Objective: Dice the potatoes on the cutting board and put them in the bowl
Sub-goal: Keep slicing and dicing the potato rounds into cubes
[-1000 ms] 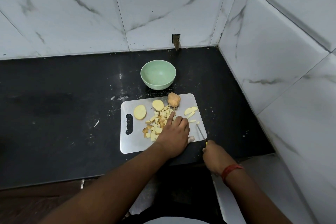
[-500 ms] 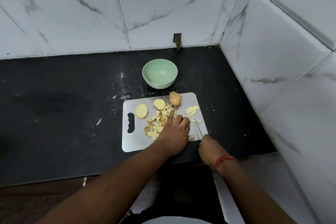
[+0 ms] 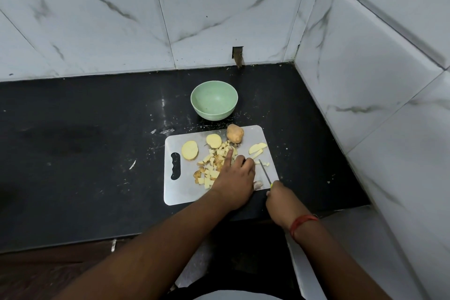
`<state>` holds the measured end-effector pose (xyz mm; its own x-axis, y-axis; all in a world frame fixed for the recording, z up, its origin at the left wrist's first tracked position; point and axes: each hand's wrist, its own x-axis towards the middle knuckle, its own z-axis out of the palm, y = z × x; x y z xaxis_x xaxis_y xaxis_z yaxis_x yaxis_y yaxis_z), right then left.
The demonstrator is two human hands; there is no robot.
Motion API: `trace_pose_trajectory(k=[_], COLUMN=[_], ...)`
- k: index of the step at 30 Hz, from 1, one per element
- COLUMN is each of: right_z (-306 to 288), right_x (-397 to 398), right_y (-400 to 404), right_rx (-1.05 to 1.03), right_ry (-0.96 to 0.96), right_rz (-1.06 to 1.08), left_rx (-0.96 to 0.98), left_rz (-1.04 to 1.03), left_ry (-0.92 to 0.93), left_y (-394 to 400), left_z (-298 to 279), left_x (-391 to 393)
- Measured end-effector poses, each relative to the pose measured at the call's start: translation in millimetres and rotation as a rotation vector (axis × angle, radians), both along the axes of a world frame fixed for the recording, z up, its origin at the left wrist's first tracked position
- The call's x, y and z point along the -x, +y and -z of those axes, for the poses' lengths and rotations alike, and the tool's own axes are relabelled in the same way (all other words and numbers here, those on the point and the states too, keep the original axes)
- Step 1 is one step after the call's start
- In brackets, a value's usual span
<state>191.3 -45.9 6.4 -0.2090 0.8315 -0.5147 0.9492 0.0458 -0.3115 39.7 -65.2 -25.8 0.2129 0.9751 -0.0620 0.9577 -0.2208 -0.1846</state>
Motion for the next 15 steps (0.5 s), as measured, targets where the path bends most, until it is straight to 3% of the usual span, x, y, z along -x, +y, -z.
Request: trace_pose_trajectory(k=[9,15], right_z=[2,2], right_x=[9,-10], right_y=[2,-10], right_rx=[0.078,0.063], right_ry=[-0.064,0.006], right_rz=[0.021,-0.006], left_rx=[0.006,0.003], left_rz=[-0.015,-0.035], left_ry=[-0.051,-0.077], left_y=[1,1], left_z=[2,3], left_x=[-1,-2])
